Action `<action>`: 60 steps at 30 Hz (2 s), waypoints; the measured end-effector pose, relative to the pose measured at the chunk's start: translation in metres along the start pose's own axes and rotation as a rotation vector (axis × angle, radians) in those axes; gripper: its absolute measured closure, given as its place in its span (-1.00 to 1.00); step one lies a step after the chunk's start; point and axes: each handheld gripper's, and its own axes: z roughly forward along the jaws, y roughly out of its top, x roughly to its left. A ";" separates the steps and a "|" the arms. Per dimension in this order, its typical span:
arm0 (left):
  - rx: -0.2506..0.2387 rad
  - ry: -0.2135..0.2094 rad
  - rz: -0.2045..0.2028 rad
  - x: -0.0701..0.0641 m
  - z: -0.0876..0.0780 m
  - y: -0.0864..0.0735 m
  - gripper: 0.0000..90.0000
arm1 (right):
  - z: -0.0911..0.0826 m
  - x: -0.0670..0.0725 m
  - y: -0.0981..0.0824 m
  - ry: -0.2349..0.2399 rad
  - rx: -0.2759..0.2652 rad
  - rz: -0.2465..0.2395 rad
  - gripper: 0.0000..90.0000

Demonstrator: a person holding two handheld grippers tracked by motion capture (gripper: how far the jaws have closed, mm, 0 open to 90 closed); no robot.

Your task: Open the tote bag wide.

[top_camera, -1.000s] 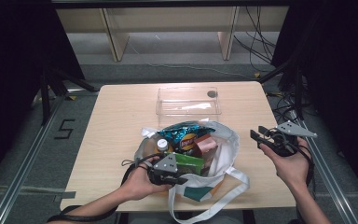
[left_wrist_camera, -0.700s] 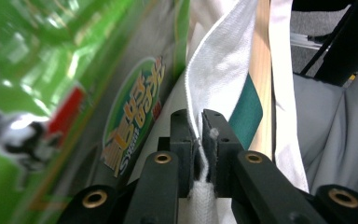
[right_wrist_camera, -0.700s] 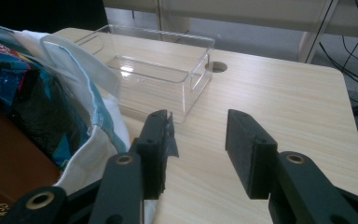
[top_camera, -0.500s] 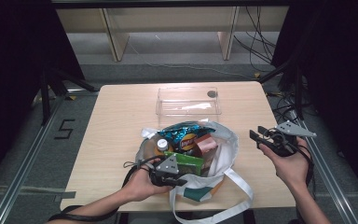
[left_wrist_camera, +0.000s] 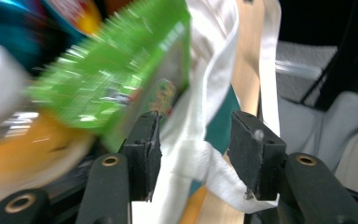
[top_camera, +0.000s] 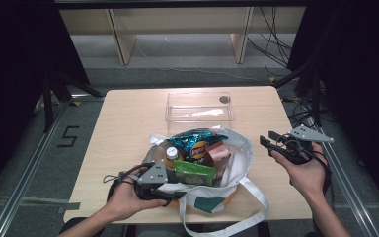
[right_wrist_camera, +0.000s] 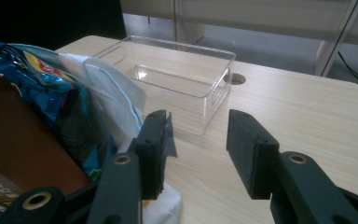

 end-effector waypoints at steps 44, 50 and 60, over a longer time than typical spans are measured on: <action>0.032 0.285 -0.027 0.100 -0.015 -0.010 0.87 | 0.052 0.025 0.016 0.144 0.181 -0.107 0.94; 0.055 0.337 -0.040 0.110 -0.004 -0.015 0.90 | 0.061 0.029 0.012 0.131 0.206 -0.120 0.95; 0.071 0.354 -0.082 0.122 0.013 -0.027 0.91 | 0.073 0.022 0.006 0.103 0.228 -0.168 0.96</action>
